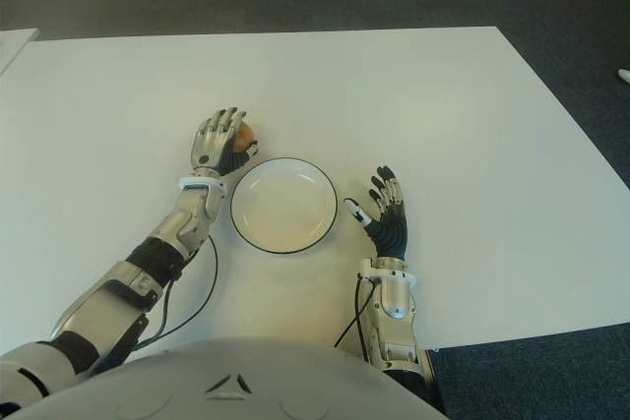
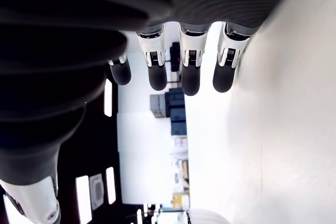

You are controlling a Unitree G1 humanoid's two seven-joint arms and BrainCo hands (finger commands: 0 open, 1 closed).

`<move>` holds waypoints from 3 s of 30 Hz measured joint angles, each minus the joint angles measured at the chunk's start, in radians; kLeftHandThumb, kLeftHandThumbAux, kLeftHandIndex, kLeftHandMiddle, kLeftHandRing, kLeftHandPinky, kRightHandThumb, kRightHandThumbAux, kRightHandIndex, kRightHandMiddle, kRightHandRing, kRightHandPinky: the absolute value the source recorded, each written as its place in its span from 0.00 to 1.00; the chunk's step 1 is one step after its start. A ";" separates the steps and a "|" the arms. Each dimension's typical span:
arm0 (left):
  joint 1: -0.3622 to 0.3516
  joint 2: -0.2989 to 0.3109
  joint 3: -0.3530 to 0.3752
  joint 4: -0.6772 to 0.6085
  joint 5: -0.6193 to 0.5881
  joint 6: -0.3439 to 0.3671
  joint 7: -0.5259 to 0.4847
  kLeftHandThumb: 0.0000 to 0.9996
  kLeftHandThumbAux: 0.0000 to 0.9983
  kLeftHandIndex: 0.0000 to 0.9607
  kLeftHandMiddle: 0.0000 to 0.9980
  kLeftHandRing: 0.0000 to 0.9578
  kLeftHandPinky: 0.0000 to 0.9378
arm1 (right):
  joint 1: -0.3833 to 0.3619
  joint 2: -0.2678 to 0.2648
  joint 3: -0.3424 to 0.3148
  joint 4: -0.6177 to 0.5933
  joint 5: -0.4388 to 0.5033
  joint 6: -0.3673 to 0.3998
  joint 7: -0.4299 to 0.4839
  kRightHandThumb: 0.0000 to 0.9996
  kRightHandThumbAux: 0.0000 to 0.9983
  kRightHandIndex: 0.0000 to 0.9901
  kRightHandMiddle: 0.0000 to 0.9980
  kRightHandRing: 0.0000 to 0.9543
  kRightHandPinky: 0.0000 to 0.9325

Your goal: Put the apples into the plate.

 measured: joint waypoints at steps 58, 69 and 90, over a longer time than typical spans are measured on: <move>-0.191 -0.020 -0.100 0.407 -0.033 -0.060 0.095 0.35 0.42 0.09 0.13 0.13 0.21 | 0.017 0.001 -0.011 -0.004 0.042 -0.009 0.027 0.28 0.67 0.10 0.15 0.12 0.14; -0.213 -0.041 -0.100 0.470 -0.052 -0.091 0.139 0.56 0.49 0.34 0.53 0.56 0.57 | 0.022 0.002 -0.014 -0.007 0.042 -0.009 0.028 0.28 0.69 0.11 0.14 0.11 0.12; -0.246 -0.047 -0.098 0.506 -0.107 -0.140 0.108 0.85 0.67 0.41 0.52 0.80 0.80 | 0.022 0.002 -0.019 -0.009 0.041 -0.008 0.027 0.25 0.70 0.10 0.12 0.08 0.09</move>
